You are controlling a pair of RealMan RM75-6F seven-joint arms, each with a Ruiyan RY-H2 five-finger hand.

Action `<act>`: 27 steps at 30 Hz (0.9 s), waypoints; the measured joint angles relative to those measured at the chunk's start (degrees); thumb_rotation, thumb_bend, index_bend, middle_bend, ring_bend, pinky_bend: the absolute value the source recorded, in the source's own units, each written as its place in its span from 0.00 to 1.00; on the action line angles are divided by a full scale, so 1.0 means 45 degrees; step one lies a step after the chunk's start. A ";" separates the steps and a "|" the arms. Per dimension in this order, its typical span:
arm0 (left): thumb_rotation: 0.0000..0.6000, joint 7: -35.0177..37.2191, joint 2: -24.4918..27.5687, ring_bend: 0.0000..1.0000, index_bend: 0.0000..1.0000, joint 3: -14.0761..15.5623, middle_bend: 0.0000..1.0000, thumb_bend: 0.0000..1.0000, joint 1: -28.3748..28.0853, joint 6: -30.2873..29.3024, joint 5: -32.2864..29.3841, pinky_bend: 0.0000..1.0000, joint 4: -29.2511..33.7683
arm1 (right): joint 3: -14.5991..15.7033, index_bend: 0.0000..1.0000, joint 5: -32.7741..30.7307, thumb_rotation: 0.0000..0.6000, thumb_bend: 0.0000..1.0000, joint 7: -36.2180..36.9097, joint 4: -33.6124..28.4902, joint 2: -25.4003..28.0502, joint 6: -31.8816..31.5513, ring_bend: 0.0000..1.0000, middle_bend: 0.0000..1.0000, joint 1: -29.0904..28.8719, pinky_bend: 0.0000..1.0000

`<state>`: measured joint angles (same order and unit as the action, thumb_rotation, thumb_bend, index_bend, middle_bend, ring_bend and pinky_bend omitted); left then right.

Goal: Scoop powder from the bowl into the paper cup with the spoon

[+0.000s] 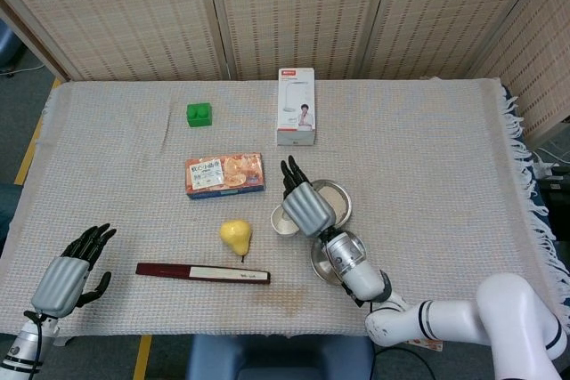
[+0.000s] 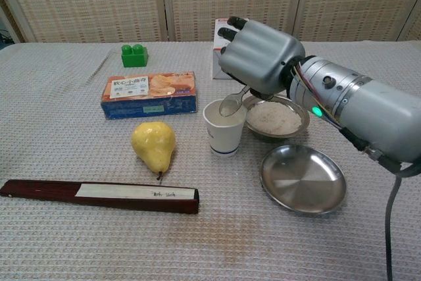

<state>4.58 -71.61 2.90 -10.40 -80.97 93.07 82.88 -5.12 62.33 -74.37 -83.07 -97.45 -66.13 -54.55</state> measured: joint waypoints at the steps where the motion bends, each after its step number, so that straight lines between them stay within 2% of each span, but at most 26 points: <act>1: 1.00 -0.0017 0.0004 0.00 0.00 0.0005 0.00 0.47 0.0007 -0.0021 0.0013 0.19 0.0011 | 0.0086 0.74 0.0074 1.00 0.34 -0.0392 -0.0041 0.0004 -0.0081 0.01 0.30 -0.0025 0.00; 14: 1.00 0.0026 0.0066 0.00 0.00 0.0032 0.00 0.47 0.0018 -0.0077 0.0084 0.19 0.0052 | 0.1215 0.73 0.2014 1.00 0.34 -0.3664 -0.0305 0.0146 -0.0410 0.03 0.30 -0.0417 0.00; 27: 1.00 0.0058 0.0094 0.00 0.00 0.0069 0.00 0.47 0.0029 -0.0113 0.0152 0.19 0.0084 | 0.1706 0.73 0.3214 1.00 0.34 -0.5996 -0.0476 0.0432 -0.0054 0.03 0.30 -0.0514 0.00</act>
<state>4.84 -71.19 3.21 -10.27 -81.48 93.76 83.26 2.55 76.80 -101.35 -85.21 -95.51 -66.37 -56.87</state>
